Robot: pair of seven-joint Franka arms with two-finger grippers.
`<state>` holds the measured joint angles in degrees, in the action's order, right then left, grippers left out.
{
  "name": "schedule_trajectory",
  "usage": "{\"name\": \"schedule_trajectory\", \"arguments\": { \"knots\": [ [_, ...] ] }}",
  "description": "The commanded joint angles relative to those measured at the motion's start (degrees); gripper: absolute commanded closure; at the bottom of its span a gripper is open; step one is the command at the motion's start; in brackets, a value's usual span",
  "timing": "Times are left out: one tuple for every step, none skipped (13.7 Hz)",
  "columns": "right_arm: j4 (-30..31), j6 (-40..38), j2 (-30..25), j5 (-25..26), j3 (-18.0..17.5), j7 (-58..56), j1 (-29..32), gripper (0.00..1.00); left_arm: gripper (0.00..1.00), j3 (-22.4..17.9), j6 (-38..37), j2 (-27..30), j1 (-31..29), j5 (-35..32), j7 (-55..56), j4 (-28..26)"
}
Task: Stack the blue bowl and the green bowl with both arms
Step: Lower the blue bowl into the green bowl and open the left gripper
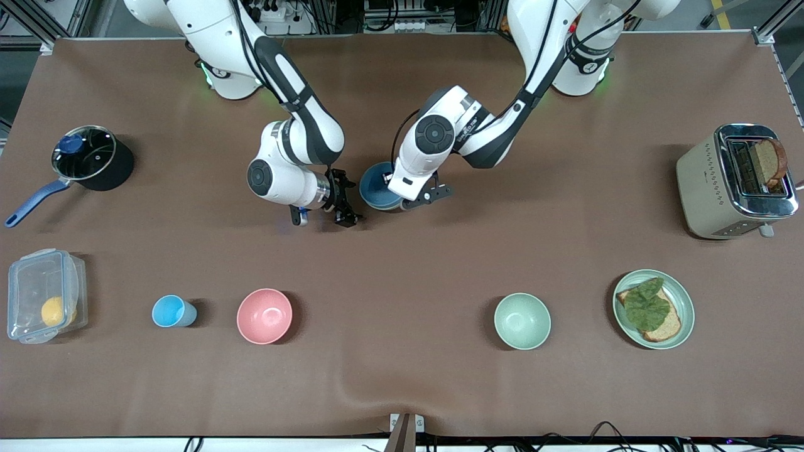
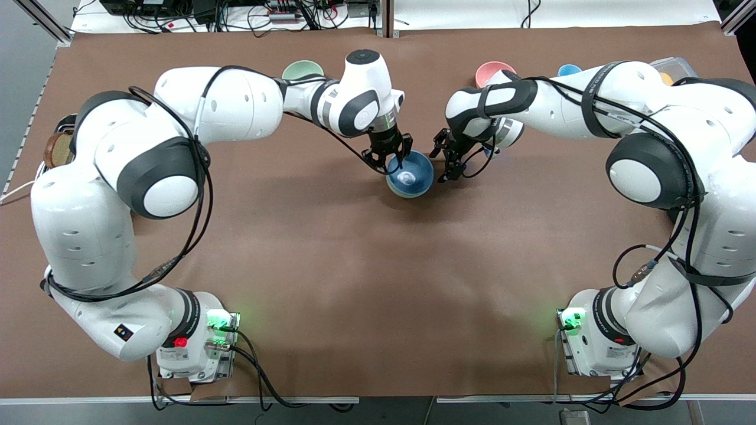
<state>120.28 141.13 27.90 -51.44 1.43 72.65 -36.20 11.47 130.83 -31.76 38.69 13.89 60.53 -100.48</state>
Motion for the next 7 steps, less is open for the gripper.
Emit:
{"name": "schedule_trajectory", "arguments": {
  "knots": [
    [0.66, 1.86, -0.47, -2.08, -0.19, 0.12, -0.1, 0.0, 0.0, -1.44, -6.08, 2.3, -1.15, -2.54, 1.43, 2.47],
    [0.66, 2.04, -0.47, -2.08, -0.2, 0.04, -0.18, 0.0, 0.0, -1.97, -10.2, 3.27, -3.07, -5.33, 0.91, 4.4],
    [0.66, 2.04, -0.47, -2.08, -0.2, 0.04, -0.19, 0.0, 0.0, -1.98, -14.07, 3.63, -5.62, -7.27, -0.14, 6.85],
    [0.66, 2.13, -0.47, -2.08, -0.2, 0.04, -0.19, 0.0, 0.0, -2.06, -16.89, 3.81, -7.73, -7.64, -1.54, 9.23],
    [0.66, 2.04, -0.47, -2.08, -0.2, 0.04, -0.19, 0.0, 0.0, -2.06, -19.27, 4.33, -9.75, -7.73, -3.21, 10.9],
    [0.66, 2.04, -0.56, -2.08, -0.2, 0.04, -0.19, 0.0, 0.0, -2.06, -20.69, 5.47, -12.04, -8.6, -4.79, 11.36],
    [0.66, 1.61, -0.65, -2.08, -0.11, -0.05, -0.19, 0.0, 0.0, -1.98, -21.14, 7.3, -13.8, -9.48, -6.29, 11.36]
  ]
}}
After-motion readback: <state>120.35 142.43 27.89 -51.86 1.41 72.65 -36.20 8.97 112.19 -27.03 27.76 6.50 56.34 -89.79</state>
